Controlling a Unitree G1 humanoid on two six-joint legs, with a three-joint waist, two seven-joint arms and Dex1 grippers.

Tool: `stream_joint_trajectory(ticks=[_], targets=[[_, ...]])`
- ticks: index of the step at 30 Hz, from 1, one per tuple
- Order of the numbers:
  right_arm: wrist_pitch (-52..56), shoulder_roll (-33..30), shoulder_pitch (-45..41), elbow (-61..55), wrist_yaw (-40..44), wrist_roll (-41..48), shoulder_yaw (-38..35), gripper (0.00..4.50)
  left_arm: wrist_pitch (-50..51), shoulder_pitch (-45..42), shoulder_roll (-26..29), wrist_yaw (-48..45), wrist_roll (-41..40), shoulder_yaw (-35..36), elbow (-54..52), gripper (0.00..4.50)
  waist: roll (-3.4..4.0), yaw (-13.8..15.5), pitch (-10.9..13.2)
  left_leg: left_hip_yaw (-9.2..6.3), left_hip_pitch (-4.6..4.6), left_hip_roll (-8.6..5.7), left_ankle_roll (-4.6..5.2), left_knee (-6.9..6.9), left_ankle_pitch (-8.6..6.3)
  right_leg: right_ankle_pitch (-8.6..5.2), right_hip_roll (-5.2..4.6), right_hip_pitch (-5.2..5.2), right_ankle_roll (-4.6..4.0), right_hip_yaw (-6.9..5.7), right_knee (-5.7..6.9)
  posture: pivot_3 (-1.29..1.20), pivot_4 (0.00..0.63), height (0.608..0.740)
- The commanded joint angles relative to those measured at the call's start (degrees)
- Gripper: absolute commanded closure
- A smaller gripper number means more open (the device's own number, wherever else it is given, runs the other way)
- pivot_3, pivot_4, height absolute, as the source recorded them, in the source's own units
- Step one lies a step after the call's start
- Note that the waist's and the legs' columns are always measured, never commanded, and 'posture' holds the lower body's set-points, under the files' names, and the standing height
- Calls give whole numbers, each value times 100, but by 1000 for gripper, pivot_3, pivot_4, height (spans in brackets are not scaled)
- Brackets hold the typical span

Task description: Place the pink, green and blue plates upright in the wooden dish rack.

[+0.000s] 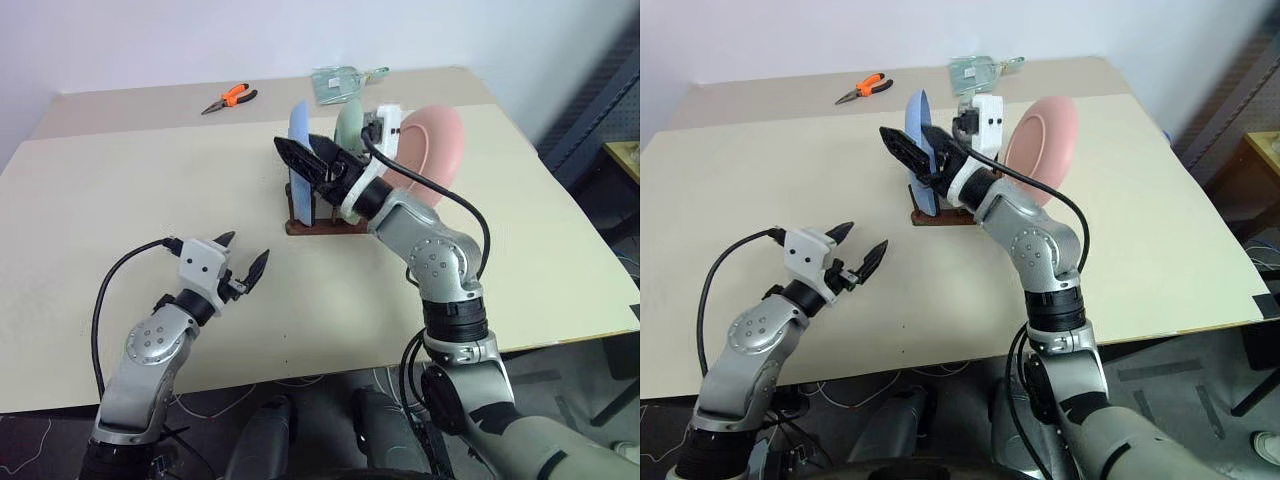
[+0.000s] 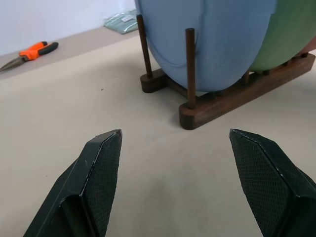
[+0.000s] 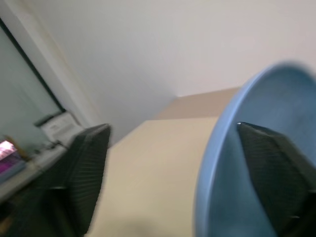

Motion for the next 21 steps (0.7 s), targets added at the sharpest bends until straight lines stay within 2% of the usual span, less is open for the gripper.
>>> stream_joint_trajectory(ticks=[1, 6, 9, 11, 12, 15, 18, 21], targets=[[-177, -115, -286, -297, 80, -191, 24, 569, -45, -8, -25, -32, 25, 16, -239, 925, 0, 1, 0, 1, 0, 0, 0, 0, 0, 0, 0, 0, 0, 0, 0, 0, 150, 740], [-495, -661, -462, -685, 295, -798, 219, 569, -35, -32, -67, -83, 28, -34, -210, 925, 0, 8, 0, 2, -2, -1, 0, 1, 0, 0, -2, 1, 0, 0, -2, 0, 150, 740], [-614, -1042, -523, -967, 369, -822, -102, 569, -34, -82, -85, -109, 44, -66, -188, 925, 0, 13, 0, 3, -3, -1, 0, 1, 0, 0, -3, 1, 1, 0, -2, 0, 150, 740], [-550, -1417, -537, -1064, 322, -613, -674, 1087, -65, -167, -59, -188, 69, -121, -142, 925, 0, 29, 0, 3, -4, -1, 0, 2, 0, 0, -3, 1, 1, -1, -4, 0, 150, 740], [-499, -1798, -440, -1101, 363, -572, -1028, 1439, -71, -262, -44, -271, 71, -195, -99, 925, 0, 54, 0, 3, -5, -2, 0, 3, 0, 0, -4, 3, 1, -2, -6, 0, 150, 740], [-468, -2817, -41, -1096, 461, -832, -1579, 2908, -87, -547, -76, -518, 33, -458, 33, 925, 0, 210, 0, 1, -15, -10, 6, 12, -2, -1, -10, 15, 1, -12, -29, 0, 150, 740], [-550, -3593, 536, -975, 424, -1467, -1589, 4461, -131, -816, -201, -677, 60, -717, 225, 925, 3, 186, -1, 16, -14, -11, 25, 12, -14, -4, -18, 19, 7, -9, -36, 0, 150, 740], [-905, -4224, 1250, -956, 562, -2371, -1082, 4461, -212, -1014, -300, -772, 123, -885, 419, 925, 12, 141, -4, 29, -12, -9, 26, 11, -14, -4, -18, 16, 9, -3, -33, 0, 150, 740]])
